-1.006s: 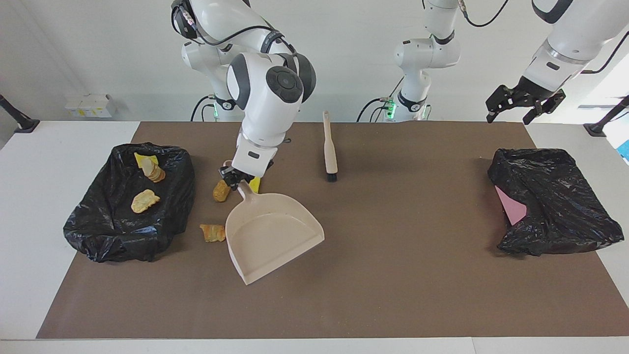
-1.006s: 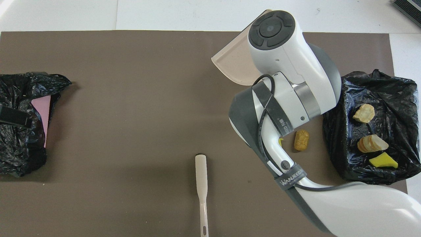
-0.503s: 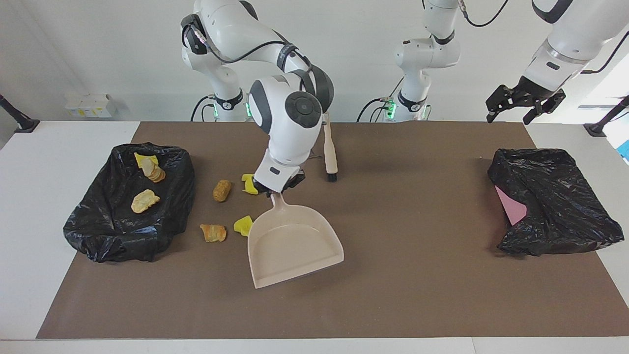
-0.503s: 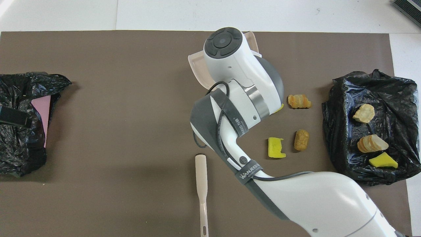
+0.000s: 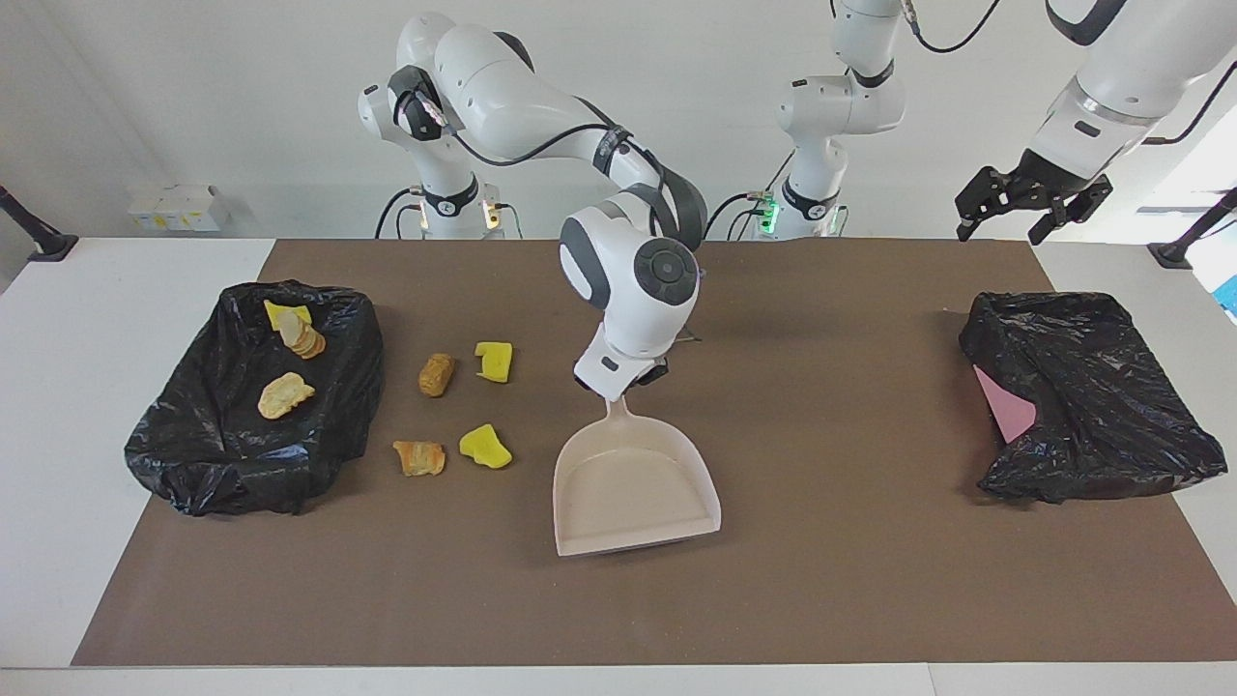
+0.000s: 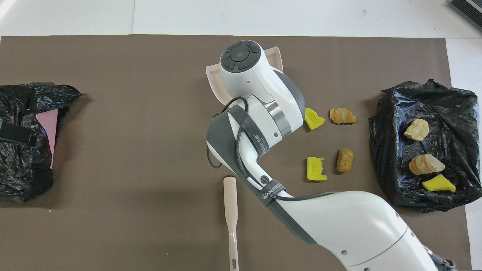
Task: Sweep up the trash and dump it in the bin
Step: 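Bring the empty dustpan back to the mat center and release it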
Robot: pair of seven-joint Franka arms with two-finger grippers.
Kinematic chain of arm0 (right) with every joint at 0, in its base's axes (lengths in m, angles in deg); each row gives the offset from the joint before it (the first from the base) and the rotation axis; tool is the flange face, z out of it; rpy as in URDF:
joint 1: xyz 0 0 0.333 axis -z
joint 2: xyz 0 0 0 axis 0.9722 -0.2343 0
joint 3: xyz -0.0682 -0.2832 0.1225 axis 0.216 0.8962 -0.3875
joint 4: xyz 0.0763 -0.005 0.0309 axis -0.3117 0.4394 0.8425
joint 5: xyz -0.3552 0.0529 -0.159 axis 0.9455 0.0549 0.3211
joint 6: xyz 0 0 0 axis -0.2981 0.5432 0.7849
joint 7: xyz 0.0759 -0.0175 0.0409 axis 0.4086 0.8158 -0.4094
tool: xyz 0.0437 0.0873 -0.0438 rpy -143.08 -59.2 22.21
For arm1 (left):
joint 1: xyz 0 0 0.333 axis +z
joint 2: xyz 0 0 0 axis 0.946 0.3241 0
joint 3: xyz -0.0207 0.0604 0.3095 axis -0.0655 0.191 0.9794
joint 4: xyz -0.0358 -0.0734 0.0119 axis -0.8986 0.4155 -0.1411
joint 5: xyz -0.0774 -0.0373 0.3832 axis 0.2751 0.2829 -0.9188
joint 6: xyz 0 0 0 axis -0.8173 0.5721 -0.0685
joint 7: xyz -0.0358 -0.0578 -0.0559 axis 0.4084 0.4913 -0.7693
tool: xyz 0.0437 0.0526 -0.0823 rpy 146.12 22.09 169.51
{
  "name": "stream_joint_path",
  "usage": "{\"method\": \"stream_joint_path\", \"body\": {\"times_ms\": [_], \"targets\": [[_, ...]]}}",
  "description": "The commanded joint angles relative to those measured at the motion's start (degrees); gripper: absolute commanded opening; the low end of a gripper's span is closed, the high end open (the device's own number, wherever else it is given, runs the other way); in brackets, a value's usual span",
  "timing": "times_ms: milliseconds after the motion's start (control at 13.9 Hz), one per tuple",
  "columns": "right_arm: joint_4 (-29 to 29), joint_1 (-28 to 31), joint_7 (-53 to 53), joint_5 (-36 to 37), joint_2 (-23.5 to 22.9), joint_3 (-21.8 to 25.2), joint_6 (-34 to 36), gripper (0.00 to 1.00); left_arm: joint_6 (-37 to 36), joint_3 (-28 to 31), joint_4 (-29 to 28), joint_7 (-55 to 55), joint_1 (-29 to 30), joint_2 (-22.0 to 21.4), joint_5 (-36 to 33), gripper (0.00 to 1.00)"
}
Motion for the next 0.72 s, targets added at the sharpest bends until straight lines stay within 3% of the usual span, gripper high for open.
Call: {"method": "stream_joint_path", "body": {"times_ms": [0, 647], "targets": [[-2.38, -0.33, 3.12, -5.04, -1.4, 0.33, 0.12, 0.0, -0.98, -0.08, -0.22, 0.61, -0.21, -0.9, -1.07, 1.0], [-2.03, -1.38, 6.29, -6.46, -2.11, -0.72, -4.45, 0.0, -0.89, -0.17, -1.01, 0.7, -0.65, -1.34, -1.15, 1.0]]}}
